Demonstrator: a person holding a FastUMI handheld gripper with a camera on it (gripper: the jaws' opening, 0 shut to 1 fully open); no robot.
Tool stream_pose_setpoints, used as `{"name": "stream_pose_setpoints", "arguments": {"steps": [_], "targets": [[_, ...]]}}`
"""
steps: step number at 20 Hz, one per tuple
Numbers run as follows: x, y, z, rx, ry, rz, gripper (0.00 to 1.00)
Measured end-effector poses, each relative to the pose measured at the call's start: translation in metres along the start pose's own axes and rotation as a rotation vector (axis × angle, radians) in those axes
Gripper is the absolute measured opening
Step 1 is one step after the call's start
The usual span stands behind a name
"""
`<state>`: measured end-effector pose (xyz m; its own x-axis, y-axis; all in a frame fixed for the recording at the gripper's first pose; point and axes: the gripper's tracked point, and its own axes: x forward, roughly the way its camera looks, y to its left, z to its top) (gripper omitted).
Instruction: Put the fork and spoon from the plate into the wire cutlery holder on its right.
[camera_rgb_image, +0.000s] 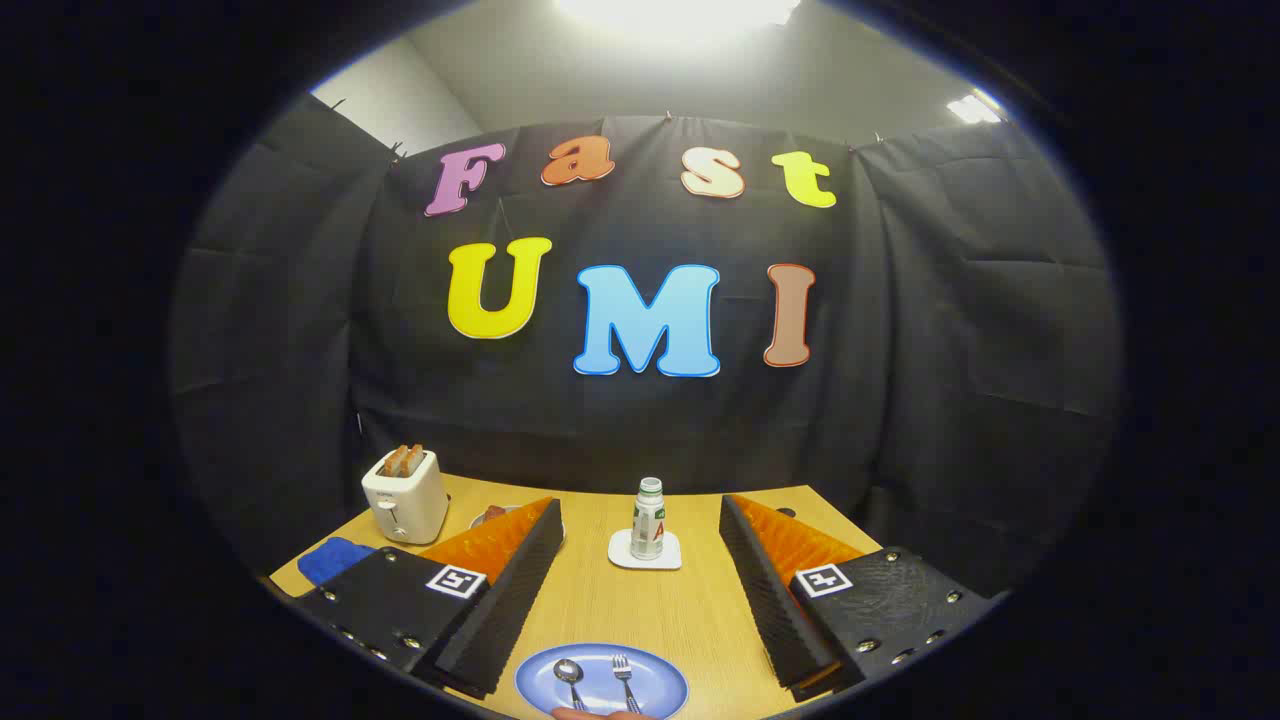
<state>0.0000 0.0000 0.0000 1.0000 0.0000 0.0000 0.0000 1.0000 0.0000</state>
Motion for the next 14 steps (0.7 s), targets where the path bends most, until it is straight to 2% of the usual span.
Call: {"name": "stream_pose_setpoints", "arguments": {"steps": [2, 6, 14], "targets": [[0.003, -0.002, -0.013, 0.01, 0.021, 0.003, 0.97], [0.006, -0.007, -0.012, -0.031, 0.009, 0.008, 0.97], [0.022, -0.012, -0.016, -0.025, 0.017, 0.028, 0.97]]}}
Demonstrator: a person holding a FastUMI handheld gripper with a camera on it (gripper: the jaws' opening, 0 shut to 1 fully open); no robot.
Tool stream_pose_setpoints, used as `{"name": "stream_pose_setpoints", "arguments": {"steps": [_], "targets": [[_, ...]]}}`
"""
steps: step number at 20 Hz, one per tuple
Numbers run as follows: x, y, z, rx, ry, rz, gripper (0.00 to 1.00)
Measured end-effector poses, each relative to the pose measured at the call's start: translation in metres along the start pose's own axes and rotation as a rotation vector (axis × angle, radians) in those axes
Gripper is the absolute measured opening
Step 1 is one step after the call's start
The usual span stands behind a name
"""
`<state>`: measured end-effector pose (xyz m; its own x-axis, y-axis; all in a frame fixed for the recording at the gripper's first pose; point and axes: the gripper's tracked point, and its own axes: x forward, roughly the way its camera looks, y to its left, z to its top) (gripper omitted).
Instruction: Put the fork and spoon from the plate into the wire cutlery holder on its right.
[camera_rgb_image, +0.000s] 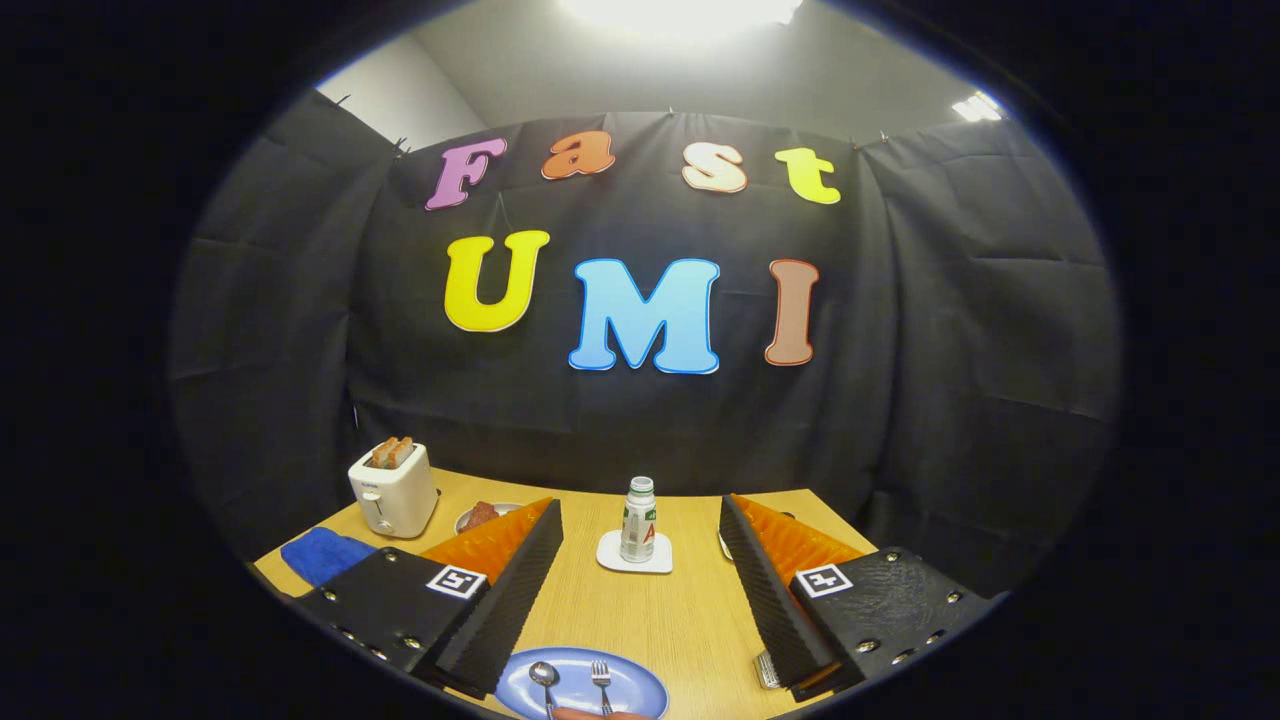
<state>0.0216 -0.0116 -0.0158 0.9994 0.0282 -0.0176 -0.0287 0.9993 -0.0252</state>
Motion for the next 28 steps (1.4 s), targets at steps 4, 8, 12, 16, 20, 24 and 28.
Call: {"name": "stream_pose_setpoints", "arguments": {"steps": [4, 8, 12, 16, 20, 24, 28], "targets": [[0.004, -0.001, -0.005, -0.013, 0.004, -0.008, 0.97], [0.002, 0.01, -0.028, -0.008, 0.081, 0.019, 0.97], [0.0, 0.014, -0.051, -0.022, 0.16, 0.024, 0.97], [-0.004, 0.023, -0.078, -0.035, 0.245, 0.053, 0.72], [-0.009, 0.029, -0.128, -0.048, 0.416, 0.091, 0.4], [-0.027, 0.031, -0.192, -0.097, 0.654, 0.14, 0.4], [-0.042, 0.03, -0.252, -0.136, 0.883, 0.166, 0.4]]}}
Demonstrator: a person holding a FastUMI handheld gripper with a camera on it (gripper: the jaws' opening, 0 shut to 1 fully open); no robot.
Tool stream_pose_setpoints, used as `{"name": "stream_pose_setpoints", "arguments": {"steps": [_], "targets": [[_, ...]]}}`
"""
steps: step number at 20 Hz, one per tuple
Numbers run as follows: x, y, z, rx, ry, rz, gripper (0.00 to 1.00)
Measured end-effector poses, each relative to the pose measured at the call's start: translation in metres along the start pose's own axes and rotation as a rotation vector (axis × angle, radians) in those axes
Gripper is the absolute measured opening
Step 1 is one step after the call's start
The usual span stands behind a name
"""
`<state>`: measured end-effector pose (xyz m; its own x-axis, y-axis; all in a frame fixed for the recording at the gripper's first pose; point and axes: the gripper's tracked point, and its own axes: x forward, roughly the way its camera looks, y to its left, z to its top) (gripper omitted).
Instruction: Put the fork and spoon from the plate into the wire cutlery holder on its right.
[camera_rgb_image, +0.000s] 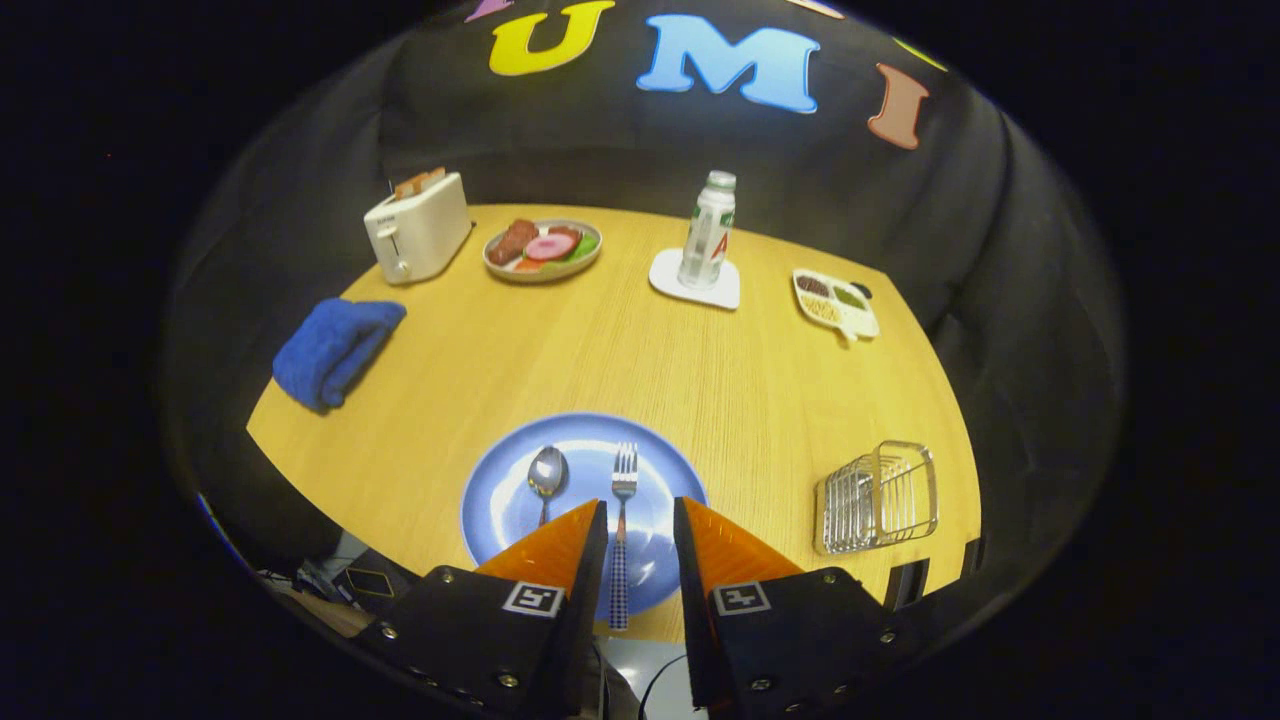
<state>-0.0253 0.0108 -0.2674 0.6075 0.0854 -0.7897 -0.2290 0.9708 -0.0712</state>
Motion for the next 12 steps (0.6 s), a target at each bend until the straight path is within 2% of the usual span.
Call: {"name": "stream_pose_setpoints", "arguments": {"steps": [3, 12], "targets": [[0.02, 0.002, -0.023, -0.007, 0.11, 0.006, 0.4], [0.048, 0.012, -0.053, -0.054, 0.265, 0.007, 0.4]]}}
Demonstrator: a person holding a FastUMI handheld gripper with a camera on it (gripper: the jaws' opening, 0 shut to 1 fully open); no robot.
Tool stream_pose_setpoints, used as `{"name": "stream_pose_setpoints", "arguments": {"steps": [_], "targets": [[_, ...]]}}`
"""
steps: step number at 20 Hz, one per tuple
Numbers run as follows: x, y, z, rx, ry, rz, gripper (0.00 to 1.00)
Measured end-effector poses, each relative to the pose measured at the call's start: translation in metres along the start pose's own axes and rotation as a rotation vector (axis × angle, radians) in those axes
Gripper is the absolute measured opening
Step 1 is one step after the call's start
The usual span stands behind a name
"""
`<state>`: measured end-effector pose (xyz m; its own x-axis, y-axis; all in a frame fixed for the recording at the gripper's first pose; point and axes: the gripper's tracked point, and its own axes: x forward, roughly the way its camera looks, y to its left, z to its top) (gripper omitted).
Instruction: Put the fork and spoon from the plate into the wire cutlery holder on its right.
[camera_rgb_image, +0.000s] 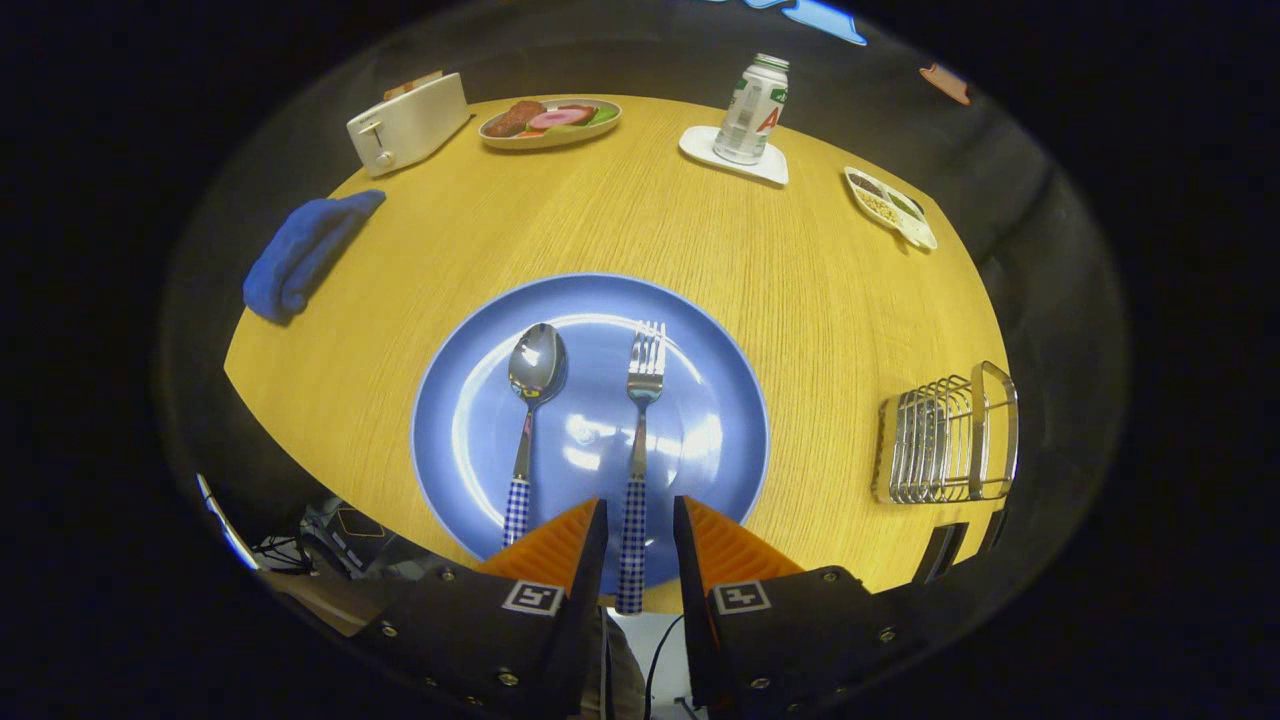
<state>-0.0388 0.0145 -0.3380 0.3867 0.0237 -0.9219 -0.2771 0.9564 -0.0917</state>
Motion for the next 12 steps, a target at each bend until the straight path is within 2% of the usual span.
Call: {"name": "stream_pose_setpoints", "arguments": {"steps": [4, 5, 6, 12], "targets": [[0.01, 0.005, -0.015, -0.015, 0.098, 0.001, 0.4], [-0.007, -0.007, -0.007, -0.015, 0.122, -0.028, 0.4], [-0.001, -0.012, -0.009, -0.034, 0.14, -0.062, 0.05], [-0.036, -0.016, 0.005, -0.026, 0.181, 0.067, 0.05]]}}
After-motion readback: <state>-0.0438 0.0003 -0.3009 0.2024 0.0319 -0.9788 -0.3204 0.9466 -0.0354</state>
